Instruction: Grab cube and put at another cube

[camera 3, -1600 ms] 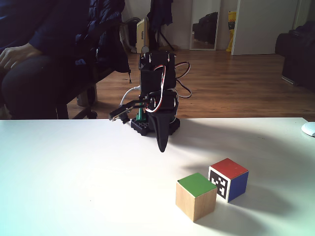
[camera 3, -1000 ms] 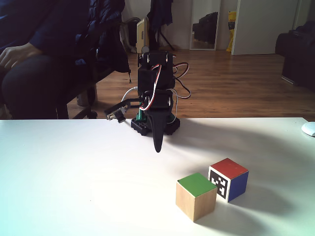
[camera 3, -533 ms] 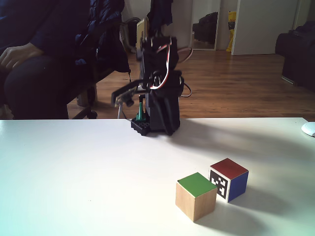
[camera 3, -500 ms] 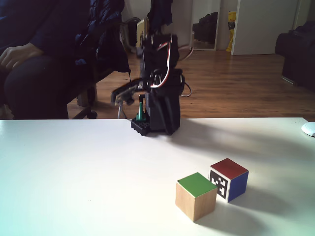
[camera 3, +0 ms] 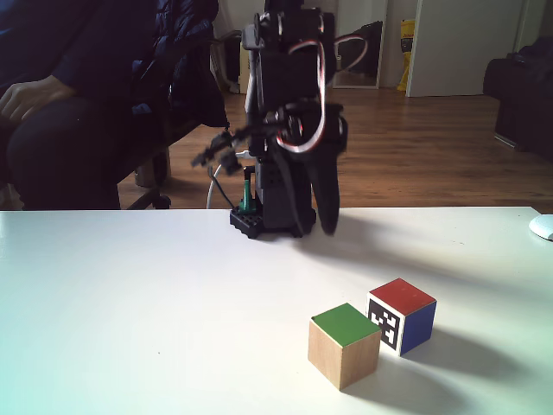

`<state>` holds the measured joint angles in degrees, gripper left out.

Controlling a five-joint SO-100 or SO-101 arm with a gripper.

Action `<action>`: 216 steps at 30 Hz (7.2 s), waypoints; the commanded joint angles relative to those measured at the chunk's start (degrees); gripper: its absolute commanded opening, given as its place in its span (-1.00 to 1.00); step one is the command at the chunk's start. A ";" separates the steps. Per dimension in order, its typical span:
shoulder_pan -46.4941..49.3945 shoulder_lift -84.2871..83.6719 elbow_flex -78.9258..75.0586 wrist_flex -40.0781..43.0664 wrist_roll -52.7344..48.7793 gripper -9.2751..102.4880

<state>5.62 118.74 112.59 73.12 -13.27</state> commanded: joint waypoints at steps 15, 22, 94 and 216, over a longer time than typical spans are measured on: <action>-5.80 -24.87 -26.28 8.96 -3.25 -0.09; -4.57 -39.38 -38.58 13.97 -2.81 -0.06; -5.36 -62.31 -69.26 30.41 -2.81 -0.48; -19.95 -45.53 -53.88 30.41 8.09 -0.07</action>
<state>-13.62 67.24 58.89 103.10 -5.27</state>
